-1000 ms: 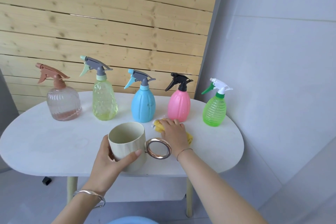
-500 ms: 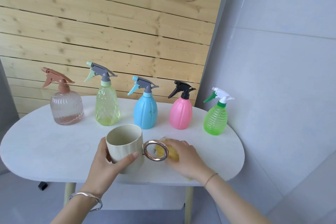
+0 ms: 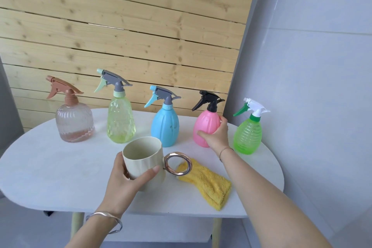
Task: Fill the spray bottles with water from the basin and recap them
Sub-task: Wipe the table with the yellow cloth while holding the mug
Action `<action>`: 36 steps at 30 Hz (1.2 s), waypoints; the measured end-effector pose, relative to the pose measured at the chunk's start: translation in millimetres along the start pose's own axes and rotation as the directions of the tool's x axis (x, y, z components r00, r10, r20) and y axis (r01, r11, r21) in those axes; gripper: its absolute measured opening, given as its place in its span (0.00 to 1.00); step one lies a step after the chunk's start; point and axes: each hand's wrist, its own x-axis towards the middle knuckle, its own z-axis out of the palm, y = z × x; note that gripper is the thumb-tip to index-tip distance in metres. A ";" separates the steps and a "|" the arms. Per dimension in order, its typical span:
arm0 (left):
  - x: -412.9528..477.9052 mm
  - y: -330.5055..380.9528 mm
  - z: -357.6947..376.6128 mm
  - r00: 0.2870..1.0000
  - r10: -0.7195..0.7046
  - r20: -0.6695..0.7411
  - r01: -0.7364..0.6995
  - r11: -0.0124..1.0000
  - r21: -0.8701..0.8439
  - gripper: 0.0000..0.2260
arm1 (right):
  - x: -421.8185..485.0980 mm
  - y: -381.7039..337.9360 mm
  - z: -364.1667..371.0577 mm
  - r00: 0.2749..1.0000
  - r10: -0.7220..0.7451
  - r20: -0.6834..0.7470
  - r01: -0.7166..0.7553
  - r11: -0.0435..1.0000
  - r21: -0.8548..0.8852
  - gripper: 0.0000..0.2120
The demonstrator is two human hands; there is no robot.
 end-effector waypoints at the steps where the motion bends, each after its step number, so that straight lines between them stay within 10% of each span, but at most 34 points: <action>1: -0.3 -0.8 -0.7 1.000 -0.002 -0.003 0.002 1.000 0.000 0.35 | -1.8 0.3 0.7 1.000 -0.001 -0.021 0.000 1.000 -0.023 0.43; 12: -8.0 5.0 -11.5 1.000 -0.003 -0.006 0.003 1.000 0.030 0.35 | -59.8 4.0 9.4 0.984 0.082 -0.157 -0.098 0.990 -0.096 0.42; 17: -11.2 12.3 -32.0 1.000 -0.003 0.001 0.003 0.998 0.057 0.35 | -111.6 14.8 -22.8 0.931 -0.201 0.304 0.315 0.863 -0.394 0.23; 28: -13.4 26.7 -17.3 0.999 0.034 -0.015 -0.034 0.999 0.023 0.35 | -165.7 8.6 -14.9 0.725 -0.298 0.621 0.647 0.605 -0.464 0.23; 36: -18.3 20.9 42.9 0.995 0.013 0.098 -0.013 1.000 0.005 0.39 | -106.7 54.8 -114.5 0.970 -0.090 0.224 0.231 0.616 -0.753 0.23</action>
